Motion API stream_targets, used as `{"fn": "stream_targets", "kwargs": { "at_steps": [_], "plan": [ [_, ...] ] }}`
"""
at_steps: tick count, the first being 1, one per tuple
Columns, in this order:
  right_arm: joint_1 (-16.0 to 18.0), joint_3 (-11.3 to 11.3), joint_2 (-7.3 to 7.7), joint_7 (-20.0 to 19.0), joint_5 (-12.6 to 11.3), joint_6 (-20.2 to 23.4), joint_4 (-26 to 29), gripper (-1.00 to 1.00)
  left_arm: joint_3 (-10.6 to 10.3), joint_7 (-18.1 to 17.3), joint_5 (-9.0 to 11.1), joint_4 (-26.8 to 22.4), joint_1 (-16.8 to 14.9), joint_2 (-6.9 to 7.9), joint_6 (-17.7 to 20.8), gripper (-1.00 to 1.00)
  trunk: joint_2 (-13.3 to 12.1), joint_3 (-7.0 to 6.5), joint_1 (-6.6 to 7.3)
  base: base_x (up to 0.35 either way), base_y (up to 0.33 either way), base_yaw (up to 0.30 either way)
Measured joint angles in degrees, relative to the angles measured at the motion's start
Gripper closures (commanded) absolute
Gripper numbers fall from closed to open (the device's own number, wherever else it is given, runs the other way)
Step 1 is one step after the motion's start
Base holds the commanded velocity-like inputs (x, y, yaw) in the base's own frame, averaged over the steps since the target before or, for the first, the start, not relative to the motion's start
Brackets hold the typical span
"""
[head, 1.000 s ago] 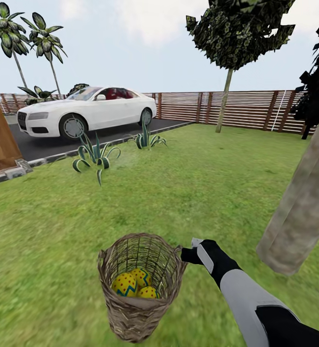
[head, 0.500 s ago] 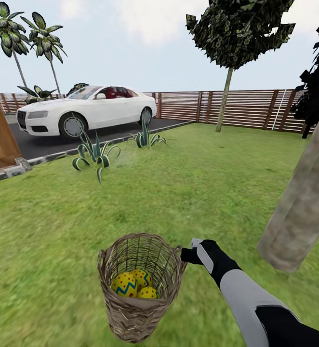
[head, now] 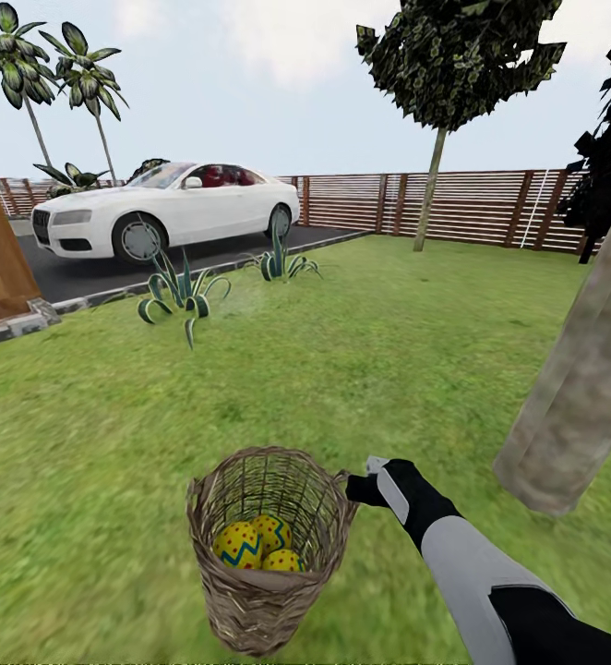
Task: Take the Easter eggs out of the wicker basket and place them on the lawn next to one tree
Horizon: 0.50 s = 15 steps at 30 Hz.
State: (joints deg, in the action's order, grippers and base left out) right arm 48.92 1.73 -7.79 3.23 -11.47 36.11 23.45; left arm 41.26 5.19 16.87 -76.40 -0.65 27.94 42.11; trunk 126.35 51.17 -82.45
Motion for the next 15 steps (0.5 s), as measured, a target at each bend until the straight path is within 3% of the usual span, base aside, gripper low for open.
{"fn": "stream_targets", "kwargs": {
  "at_steps": [15],
  "plan": [
    [-0.1,0.0,0.12,0.1,0.0,-0.1,0.1,1.00,0.0,0.0,0.0,0.0,0.0,0.00,0.0,-1.00,6.0,2.69,-3.30,0.000,0.000,0.000]
  ]
}}
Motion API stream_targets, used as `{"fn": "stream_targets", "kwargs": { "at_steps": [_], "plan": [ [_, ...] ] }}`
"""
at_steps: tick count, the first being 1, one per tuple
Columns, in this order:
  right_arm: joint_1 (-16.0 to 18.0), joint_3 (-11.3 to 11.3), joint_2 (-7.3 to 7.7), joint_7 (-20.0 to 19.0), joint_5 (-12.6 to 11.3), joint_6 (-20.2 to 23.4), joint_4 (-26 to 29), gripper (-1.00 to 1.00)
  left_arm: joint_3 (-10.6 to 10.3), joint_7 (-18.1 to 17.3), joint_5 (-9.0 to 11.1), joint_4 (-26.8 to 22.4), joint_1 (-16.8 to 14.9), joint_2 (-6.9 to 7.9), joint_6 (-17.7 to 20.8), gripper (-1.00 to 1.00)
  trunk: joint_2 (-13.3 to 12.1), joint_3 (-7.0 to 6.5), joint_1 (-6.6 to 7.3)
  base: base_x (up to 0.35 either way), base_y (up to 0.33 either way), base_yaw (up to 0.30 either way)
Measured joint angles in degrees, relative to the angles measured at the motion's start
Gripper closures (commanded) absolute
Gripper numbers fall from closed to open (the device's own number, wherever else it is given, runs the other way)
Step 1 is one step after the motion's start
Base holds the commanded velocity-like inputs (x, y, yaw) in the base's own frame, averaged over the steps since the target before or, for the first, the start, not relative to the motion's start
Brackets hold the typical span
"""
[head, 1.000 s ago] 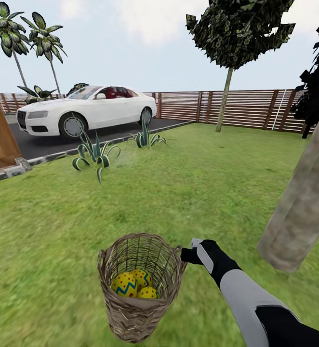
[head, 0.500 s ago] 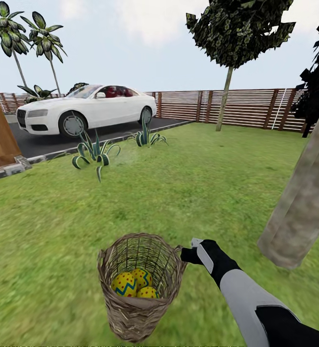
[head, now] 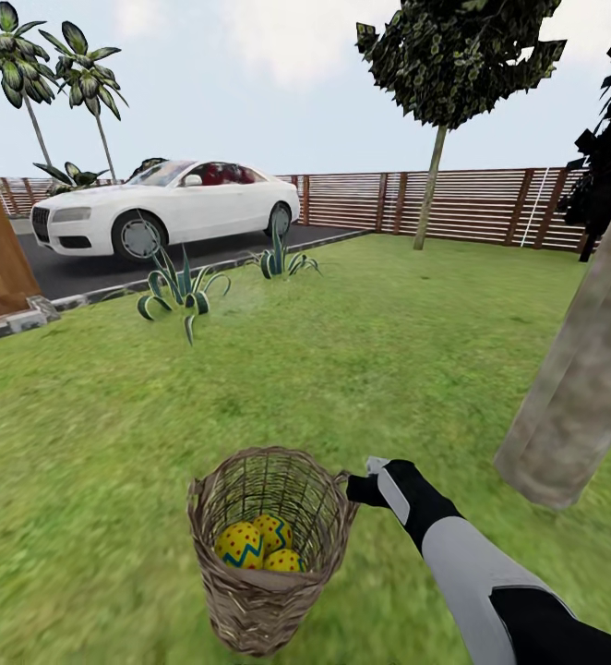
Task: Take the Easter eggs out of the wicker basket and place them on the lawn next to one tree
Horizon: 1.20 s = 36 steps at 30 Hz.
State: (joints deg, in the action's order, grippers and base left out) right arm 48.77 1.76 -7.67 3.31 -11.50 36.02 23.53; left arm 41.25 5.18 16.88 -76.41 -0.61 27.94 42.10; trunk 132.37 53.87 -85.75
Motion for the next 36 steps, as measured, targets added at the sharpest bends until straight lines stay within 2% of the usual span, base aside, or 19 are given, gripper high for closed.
{"fn": "stream_targets", "kwargs": {
  "at_steps": [27,36],
  "plan": [
    [-0.1,0.1,-0.02,0.0,-0.1,0.0,0.0,1.00,0.0,0.0,0.0,0.0,0.0,-0.02,-0.3,-1.00,10.8,4.84,-5.92,0.000,0.000,0.000],
    [0.0,0.0,-0.02,0.0,0.1,3.9,4.8,1.00,0.0,0.0,0.0,0.0,0.0,-0.07,-0.3,-1.00,11.0,6.82,-6.15,0.000,0.000,0.000]
  ]
}}
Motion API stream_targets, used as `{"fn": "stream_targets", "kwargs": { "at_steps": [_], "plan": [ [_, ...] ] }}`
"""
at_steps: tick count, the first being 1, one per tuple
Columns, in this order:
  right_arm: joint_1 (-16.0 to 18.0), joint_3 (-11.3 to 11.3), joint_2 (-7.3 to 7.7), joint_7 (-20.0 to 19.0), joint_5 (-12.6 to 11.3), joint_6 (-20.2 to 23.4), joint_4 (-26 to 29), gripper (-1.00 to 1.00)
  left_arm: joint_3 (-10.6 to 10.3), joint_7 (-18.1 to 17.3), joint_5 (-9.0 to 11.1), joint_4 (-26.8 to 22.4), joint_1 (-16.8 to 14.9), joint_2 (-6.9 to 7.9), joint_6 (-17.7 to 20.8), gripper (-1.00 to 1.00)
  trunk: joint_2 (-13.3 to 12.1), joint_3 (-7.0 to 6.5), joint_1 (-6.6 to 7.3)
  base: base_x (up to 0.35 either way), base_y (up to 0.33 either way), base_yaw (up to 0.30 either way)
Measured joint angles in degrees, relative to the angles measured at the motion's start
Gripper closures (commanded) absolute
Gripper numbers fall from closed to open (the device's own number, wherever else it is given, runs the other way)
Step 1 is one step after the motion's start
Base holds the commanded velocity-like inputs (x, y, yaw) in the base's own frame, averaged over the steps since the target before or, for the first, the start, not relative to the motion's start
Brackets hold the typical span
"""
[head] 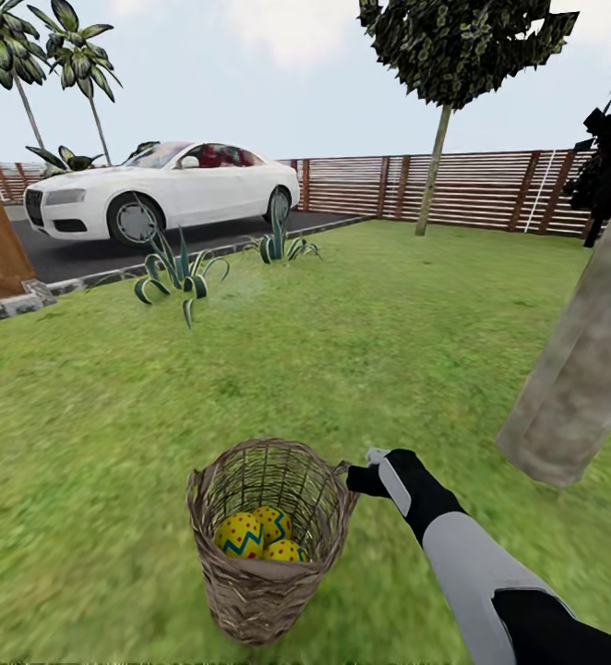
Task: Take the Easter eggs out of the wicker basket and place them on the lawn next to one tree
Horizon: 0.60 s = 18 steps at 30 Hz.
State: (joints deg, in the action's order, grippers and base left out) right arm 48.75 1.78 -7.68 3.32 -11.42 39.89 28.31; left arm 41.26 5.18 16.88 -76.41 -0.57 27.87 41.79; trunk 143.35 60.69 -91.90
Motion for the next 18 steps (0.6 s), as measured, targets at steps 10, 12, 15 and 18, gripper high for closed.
{"fn": "stream_targets", "kwargs": {
  "at_steps": [10,12,15,18],
  "plan": [
    [-0.1,0.1,-0.01,-0.1,-0.9,-3.8,-4.3,-1.00,0.0,0.0,0.0,0.0,0.0,-0.02,0.2,-1.00,0.0,0.48,-0.08,0.000,0.000,0.000],
    [-0.1,0.1,-0.02,-0.1,-0.8,-3.9,-4.8,-1.00,0.0,0.0,0.0,0.0,0.0,-0.02,0.2,-1.00,0.0,0.47,-0.07,0.000,0.000,0.000],
    [-0.1,0.1,-0.03,-0.1,-1.0,-3.9,-4.8,-1.00,0.0,0.1,0.0,0.0,0.0,-0.02,0.2,-1.00,0.0,0.47,-0.07,0.000,0.000,0.000],
    [-0.1,0.1,-0.09,-0.1,-1.0,-3.9,-4.8,-1.00,0.0,0.3,-0.1,0.1,0.0,-0.04,-0.1,-1.00,0.0,0.47,-0.07,0.000,0.000,0.000]
  ]
}}
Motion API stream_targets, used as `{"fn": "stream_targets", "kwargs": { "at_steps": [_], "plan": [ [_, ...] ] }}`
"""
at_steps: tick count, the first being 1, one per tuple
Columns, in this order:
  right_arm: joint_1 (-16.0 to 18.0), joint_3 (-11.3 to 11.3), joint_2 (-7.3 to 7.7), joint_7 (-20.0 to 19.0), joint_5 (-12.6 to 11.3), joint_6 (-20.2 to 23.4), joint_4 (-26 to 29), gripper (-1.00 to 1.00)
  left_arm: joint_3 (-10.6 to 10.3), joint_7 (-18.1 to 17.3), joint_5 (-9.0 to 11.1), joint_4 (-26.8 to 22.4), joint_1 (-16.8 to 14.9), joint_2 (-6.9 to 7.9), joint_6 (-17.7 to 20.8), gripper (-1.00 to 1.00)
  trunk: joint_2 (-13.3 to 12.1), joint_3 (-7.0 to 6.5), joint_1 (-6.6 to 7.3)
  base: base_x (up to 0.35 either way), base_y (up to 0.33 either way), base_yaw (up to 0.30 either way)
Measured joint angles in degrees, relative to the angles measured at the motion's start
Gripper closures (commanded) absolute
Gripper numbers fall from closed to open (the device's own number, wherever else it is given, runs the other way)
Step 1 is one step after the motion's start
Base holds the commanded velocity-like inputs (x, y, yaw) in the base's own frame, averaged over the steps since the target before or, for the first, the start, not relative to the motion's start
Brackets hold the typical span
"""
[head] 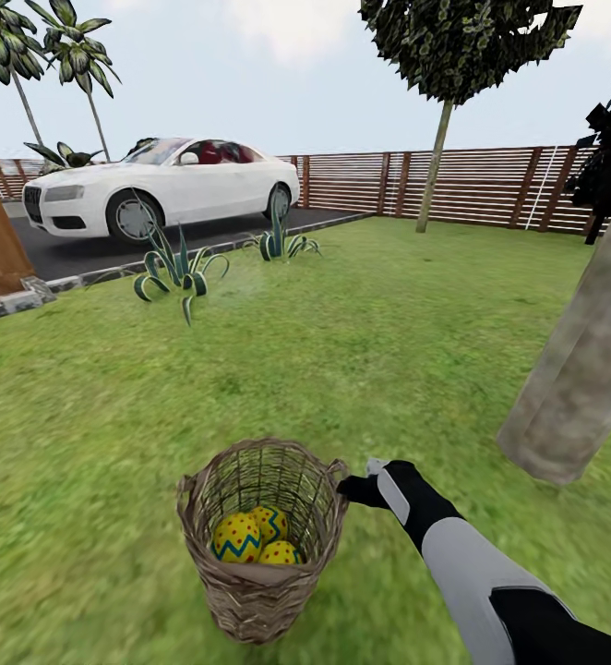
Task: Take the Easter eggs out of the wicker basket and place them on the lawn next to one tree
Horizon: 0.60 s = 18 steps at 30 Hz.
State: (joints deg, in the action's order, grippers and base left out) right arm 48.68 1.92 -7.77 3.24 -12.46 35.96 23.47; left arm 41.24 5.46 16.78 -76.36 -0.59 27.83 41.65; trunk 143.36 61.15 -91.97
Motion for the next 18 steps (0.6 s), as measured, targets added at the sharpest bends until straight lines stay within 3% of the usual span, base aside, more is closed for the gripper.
{"fn": "stream_targets", "kwargs": {
  "at_steps": [9,18],
  "plan": [
    [0.0,0.0,-0.01,0.0,0.0,0.0,0.0,-1.00,0.0,-0.3,0.2,-1.0,3.1,-0.08,-0.5,-1.00,0.0,0.01,0.00,0.000,0.000,0.000],
    [0.0,0.0,-0.01,0.0,0.0,0.0,0.0,-1.00,0.0,-0.3,0.1,-1.2,3.2,-0.08,-0.5,-1.00,-0.1,-1.98,0.24,0.000,0.000,0.000]
  ]
}}
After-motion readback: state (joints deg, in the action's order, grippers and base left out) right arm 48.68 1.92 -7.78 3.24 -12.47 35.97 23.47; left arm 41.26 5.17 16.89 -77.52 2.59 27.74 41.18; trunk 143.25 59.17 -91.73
